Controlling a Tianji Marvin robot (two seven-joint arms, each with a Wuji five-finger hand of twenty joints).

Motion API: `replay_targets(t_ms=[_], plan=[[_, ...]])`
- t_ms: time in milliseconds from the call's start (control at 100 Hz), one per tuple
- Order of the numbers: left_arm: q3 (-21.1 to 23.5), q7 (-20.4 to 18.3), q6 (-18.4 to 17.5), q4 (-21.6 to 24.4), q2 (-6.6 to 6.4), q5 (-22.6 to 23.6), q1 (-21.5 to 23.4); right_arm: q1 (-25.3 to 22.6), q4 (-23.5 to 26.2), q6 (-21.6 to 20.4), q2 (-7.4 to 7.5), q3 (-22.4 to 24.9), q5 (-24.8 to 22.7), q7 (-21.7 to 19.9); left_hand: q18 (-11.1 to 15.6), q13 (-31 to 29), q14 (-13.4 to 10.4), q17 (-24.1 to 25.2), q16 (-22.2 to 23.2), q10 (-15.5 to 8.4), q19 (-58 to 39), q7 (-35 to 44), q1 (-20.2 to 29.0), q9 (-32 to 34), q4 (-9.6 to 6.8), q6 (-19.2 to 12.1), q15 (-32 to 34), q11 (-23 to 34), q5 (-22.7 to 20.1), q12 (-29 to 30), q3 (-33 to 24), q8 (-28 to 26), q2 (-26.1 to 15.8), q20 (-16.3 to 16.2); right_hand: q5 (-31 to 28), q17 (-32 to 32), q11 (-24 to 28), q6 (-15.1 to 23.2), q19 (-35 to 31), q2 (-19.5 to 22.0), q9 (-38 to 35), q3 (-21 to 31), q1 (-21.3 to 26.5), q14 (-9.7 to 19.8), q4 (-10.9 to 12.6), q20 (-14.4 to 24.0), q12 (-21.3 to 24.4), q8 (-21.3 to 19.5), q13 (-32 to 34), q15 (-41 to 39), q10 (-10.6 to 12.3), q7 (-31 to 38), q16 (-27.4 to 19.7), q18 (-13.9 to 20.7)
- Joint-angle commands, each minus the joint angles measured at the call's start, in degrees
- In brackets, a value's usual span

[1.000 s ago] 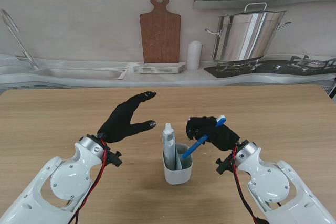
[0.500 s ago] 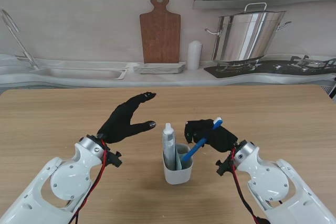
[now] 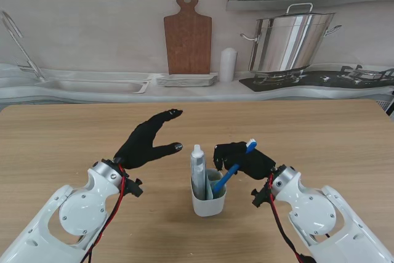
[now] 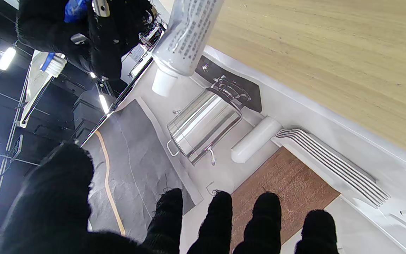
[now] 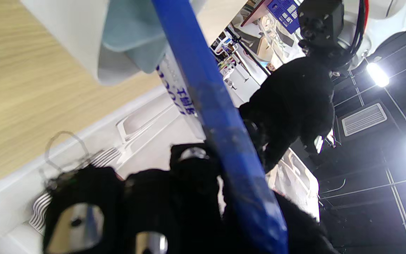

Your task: Organize toothpaste and toothbrush

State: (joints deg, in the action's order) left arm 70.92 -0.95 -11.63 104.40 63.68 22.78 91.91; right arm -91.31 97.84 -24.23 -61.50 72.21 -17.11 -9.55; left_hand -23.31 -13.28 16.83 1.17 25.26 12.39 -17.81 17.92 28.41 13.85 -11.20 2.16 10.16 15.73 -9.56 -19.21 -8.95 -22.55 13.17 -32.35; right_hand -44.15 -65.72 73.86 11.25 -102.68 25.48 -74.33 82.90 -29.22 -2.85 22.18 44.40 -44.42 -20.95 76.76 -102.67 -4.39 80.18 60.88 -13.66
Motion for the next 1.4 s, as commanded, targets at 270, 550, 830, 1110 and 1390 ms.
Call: replay_targets(t_ms=[270,550,830,1110,1390], plan=[[0.34,-0.74,-0.09,0.33,0.16,-0.19,0.47,0.48,-0.50,-0.27,0.12,-0.95,-1.01,-1.76,-0.29,-0.81,0.04,0.65,1.04,0.03,-0.24,0.44,0.75,0.08,0.65,-0.42,0.18,0.76,0.91,0.92,0.06,-0.05,0.03,-0.09,2.58,-1.31,4.06,1.18,-5.37,14.51,-6.96,7.06,-2.06,11.12,-3.28,0.25,-1.44,2.48,-1.20,-0.56,-3.54,-0.19,0.89,3.19],[0.37,-0.78,-0.18,0.14,0.17,-0.54,0.49,0.70,-0.68,-0.66,0.36,-1.16,-1.92,-2.35,-0.32,-0.81,-0.04,0.70,1.03,-0.06,-0.41,0.45,0.71,0.10,0.66,-0.46,0.17,0.77,0.87,0.91,0.04,-0.05,0.05,0.00,6.26,-1.17,3.32,-1.26,-4.59,14.52,-5.34,7.06,-8.18,10.75,-1.03,-0.25,-1.50,8.37,-1.19,-0.29,-3.38,-3.63,-0.40,2.51],[0.37,-0.87,-0.05,0.13,0.17,-0.64,0.49,1.11,-1.09,-1.40,0.35,-1.50,-2.67,-1.95,-0.22,-0.76,0.04,0.78,1.02,0.06,-0.48,0.44,0.70,0.07,0.66,-0.39,0.14,0.73,0.87,0.92,0.01,-0.05,0.02,0.14,8.20,-1.04,3.12,-6.40,-3.88,14.50,-3.58,7.06,-23.75,10.80,4.05,-0.86,-1.39,-3.38,-1.24,-0.32,-3.29,-15.64,-2.28,2.08],[0.53,-0.92,-0.03,0.16,0.15,-0.65,0.63,1.56,-1.32,-2.04,0.25,-1.98,-2.66,-1.43,-0.25,-0.86,-0.02,0.77,1.04,0.07,-0.57,0.48,0.72,0.05,0.65,-0.38,0.17,0.75,0.89,0.90,-0.01,-0.06,0.06,0.22,10.46,-1.01,3.24,-7.93,-3.38,14.51,-2.69,7.06,-33.85,11.47,6.53,-1.24,-1.37,-4.03,-1.19,-0.05,-2.51,-18.25,-2.65,2.51],[0.99,-0.88,0.02,0.37,0.14,-0.53,1.05,2.00,-1.63,-2.38,0.19,-2.55,-2.46,-1.24,-0.26,-0.92,-0.06,0.81,1.04,-0.02,-0.59,0.47,0.71,0.08,0.65,-0.41,0.17,0.74,0.85,0.91,-0.05,-0.04,0.07,0.29,13.37,-0.96,3.45,-8.67,-2.98,14.52,-1.83,7.06,-38.79,12.18,9.78,-1.59,-1.35,-4.05,-1.15,0.14,-1.56,-19.33,-3.07,3.04]])
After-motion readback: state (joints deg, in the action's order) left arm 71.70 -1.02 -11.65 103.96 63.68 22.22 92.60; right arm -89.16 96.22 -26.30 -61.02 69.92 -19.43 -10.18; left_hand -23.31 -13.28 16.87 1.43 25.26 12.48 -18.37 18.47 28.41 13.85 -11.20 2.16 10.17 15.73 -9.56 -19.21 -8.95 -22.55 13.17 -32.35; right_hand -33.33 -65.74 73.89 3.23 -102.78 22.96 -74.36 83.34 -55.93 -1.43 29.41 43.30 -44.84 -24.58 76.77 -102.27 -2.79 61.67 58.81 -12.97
